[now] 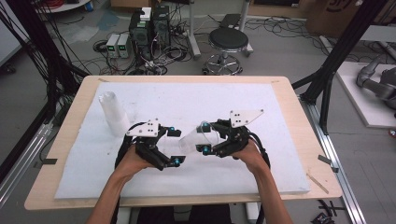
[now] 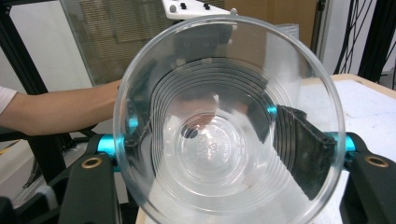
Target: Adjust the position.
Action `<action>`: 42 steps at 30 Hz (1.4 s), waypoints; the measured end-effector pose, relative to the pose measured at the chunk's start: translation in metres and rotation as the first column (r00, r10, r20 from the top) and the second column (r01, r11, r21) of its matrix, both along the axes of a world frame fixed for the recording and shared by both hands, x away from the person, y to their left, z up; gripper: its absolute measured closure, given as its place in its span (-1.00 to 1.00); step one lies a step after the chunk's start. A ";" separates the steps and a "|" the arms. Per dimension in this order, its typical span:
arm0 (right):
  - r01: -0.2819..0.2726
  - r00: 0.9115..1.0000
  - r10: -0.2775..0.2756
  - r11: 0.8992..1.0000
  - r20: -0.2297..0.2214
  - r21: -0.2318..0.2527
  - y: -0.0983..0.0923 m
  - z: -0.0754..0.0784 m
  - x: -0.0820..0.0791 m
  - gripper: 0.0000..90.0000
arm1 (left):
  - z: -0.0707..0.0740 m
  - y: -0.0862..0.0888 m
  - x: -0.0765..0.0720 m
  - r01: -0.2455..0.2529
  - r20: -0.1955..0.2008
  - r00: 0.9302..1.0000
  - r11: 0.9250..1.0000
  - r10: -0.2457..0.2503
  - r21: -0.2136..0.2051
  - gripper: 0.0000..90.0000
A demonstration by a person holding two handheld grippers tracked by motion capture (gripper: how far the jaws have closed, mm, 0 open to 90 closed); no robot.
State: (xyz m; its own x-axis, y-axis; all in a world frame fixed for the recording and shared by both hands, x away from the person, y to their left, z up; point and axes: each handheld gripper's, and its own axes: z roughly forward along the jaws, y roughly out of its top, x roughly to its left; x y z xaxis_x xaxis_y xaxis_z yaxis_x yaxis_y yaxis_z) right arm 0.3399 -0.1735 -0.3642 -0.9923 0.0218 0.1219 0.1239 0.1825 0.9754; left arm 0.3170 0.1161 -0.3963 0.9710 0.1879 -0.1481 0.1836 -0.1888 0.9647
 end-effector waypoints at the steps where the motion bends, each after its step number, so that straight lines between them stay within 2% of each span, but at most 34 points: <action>1: -0.002 1.000 0.002 1.000 -0.006 -0.005 0.000 0.000 0.000 -0.25 | 0.000 0.000 0.000 0.000 0.001 1.000 1.000 0.000 0.003 -0.89; 4: 0.004 1.000 -0.004 1.000 -0.006 -0.010 0.000 0.000 0.000 -0.25 | 0.000 0.000 0.000 -0.017 0.003 1.000 1.000 0.017 0.020 -0.89; 6: 0.011 1.000 -0.011 1.000 -0.005 -0.018 0.000 0.001 0.000 -0.25 | 0.001 0.002 -0.001 -0.054 0.006 0.999 0.998 0.054 0.042 -0.89; 9: 0.035 0.999 -0.035 0.998 0.004 -0.053 -0.001 0.004 0.000 -0.24 | 0.000 0.005 -0.003 -0.112 0.018 0.994 0.988 0.111 0.107 -0.89; 12: 0.080 0.997 -0.080 0.988 0.003 -0.129 -0.001 0.007 0.001 -0.24 | -0.002 0.012 -0.004 -0.170 0.021 0.985 0.977 0.169 0.129 -0.89; 15: 0.132 0.991 -0.134 0.971 0.002 -0.199 0.001 0.010 0.004 -0.23 | -0.006 0.022 -0.005 -0.214 0.015 0.977 0.969 0.214 0.126 -0.89; 16: 0.150 0.988 -0.152 0.962 0.007 -0.227 0.001 0.011 0.005 -0.23 | -0.007 0.025 -0.005 -0.232 0.010 0.973 0.966 0.232 0.118 -0.89; 18: 0.185 0.982 -0.190 0.945 0.011 -0.271 0.002 0.011 0.007 -0.24 | -0.009 0.033 -0.006 -0.274 0.025 0.962 0.954 0.273 0.123 -0.89; 20: 0.213 0.976 -0.219 0.932 0.011 -0.294 0.002 0.012 0.009 -0.24 | -0.012 0.040 -0.008 -0.316 0.029 0.949 0.942 0.315 0.112 -0.89; 23: 0.269 0.961 -0.276 0.897 0.031 -0.352 0.003 0.014 0.013 -0.24 | -0.019 0.051 -0.013 -0.366 0.039 0.930 0.925 0.364 0.103 -0.89; 24: 0.278 0.957 -0.287 0.886 0.030 -0.373 0.003 0.015 0.014 -0.24 | -0.021 0.054 -0.014 -0.376 0.041 0.927 0.921 0.373 0.104 -0.89; 25: 0.292 0.952 -0.303 0.875 0.034 -0.386 0.003 0.016 0.014 -0.24 | -0.024 0.058 -0.017 -0.401 0.050 0.916 0.910 0.398 0.104 -0.89; 26: 0.303 0.948 -0.316 0.861 0.036 -0.408 0.004 0.017 0.016 -0.24 | -0.026 0.061 -0.018 -0.412 0.052 0.911 0.905 0.409 0.103 -0.89; 27: 0.309 0.946 -0.323 0.854 0.039 -0.418 0.004 0.018 0.017 -0.24 | -0.029 0.066 -0.020 -0.436 0.051 0.900 0.894 0.433 0.100 -0.89; 30: 0.342 0.929 -0.369 0.811 0.039 -0.474 0.006 0.020 0.021 -0.24 | -0.037 0.079 -0.025 -0.493 0.067 0.870 0.865 0.489 0.095 -0.89; 32: 0.354 0.922 -0.384 0.787 0.048 -0.505 0.008 0.021 0.023 -0.24 | -0.041 0.085 -0.028 -0.518 0.066 0.856 0.851 0.513 0.092 -0.89; 33: 0.361 0.919 -0.392 0.777 0.053 -0.515 0.009 0.021 0.025 -0.24 | -0.043 0.088 -0.029 -0.535 0.078 0.844 0.839 0.530 0.097 -0.89; 34: 0.369 0.914 -0.402 0.762 0.058 -0.532 0.010 0.021 0.026 -0.24 | -0.045 0.090 -0.030 -0.545 0.080 0.838 0.832 0.540 0.100 -0.89; 35: 0.374 0.910 -0.410 0.751 0.060 -0.544 0.011 0.021 0.027 -0.24 | -0.047 0.093 -0.031 -0.551 0.075 0.834 0.829 0.546 0.093 -0.89; 36: 0.372 0.910 -0.411 0.744 0.059 -0.555 0.013 0.020 0.028 -0.24 | -0.049 0.095 -0.032 -0.558 0.073 0.830 0.825 0.553 0.091 -0.89; 37: 0.371 0.910 -0.411 0.742 0.058 -0.558 0.014 0.020 0.028 -0.24 | -0.051 0.096 -0.033 -0.565 0.074 0.825 0.821 0.560 0.088 -0.89; 39: 0.368 0.908 -0.417 0.734 0.049 -0.570 0.015 0.019 0.029 -0.23 | -0.054 0.099 -0.034 -0.571 0.081 0.821 0.817 0.565 0.082 -0.89; 42: 0.368 0.908 -0.417 0.731 0.051 -0.575 0.016 0.019 0.030 -0.23 | -0.058 0.102 -0.036 -0.589 0.092 0.807 0.806 0.583 0.058 -0.89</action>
